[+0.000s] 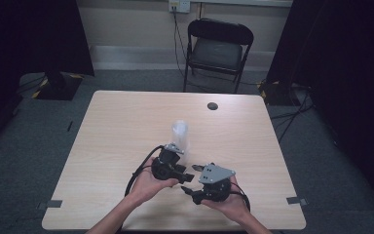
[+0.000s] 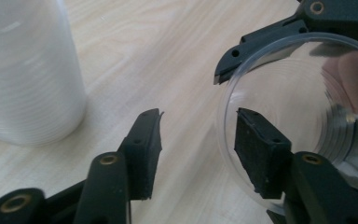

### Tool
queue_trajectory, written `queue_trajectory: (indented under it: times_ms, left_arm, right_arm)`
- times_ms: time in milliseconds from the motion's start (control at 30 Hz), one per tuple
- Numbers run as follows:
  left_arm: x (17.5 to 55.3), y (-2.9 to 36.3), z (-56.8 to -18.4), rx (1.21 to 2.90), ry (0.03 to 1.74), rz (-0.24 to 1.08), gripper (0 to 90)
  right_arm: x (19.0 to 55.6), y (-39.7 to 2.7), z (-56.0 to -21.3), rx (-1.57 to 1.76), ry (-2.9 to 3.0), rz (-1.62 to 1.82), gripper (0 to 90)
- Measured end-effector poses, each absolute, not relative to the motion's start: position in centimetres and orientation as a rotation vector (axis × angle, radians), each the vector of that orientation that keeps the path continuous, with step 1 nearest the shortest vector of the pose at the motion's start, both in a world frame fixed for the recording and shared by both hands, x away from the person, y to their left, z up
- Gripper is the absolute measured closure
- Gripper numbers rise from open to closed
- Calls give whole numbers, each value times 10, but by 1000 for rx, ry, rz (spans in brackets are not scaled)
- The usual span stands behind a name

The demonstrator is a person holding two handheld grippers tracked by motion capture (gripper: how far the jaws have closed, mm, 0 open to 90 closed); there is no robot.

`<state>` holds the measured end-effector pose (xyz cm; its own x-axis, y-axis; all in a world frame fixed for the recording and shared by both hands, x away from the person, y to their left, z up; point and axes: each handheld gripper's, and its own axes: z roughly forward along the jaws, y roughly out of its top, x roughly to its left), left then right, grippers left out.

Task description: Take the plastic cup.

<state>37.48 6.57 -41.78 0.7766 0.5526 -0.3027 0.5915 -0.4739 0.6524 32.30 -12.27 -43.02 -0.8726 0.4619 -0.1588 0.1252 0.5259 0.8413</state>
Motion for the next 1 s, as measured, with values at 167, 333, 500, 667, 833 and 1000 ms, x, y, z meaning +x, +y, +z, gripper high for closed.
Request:
queue_trajectory:
  times_ms: [167, 333, 500, 667, 833, 1000]
  left_arm:
    - [372, 66, -417, 2162, 835, -3, 441]
    - [372, 69, -416, 2145, 826, 39, 366]
    - [371, 73, -415, 2119, 830, 66, 316]
    - [369, 74, -418, 2079, 841, 103, 277]
    - [368, 79, -418, 2050, 842, 125, 256]
    - [363, 84, -417, 2032, 824, 181, 225]
  right_arm:
    - [324, -124, -430, 504, 2396, 1287, 254]
    - [327, -127, -430, 526, 2390, 1295, 254]
    - [328, -129, -430, 545, 2381, 1297, 254]
    - [331, -130, -430, 558, 2379, 1297, 254]
    - [332, -131, -431, 571, 2378, 1295, 254]
    - [333, -131, -433, 577, 2383, 1289, 255]
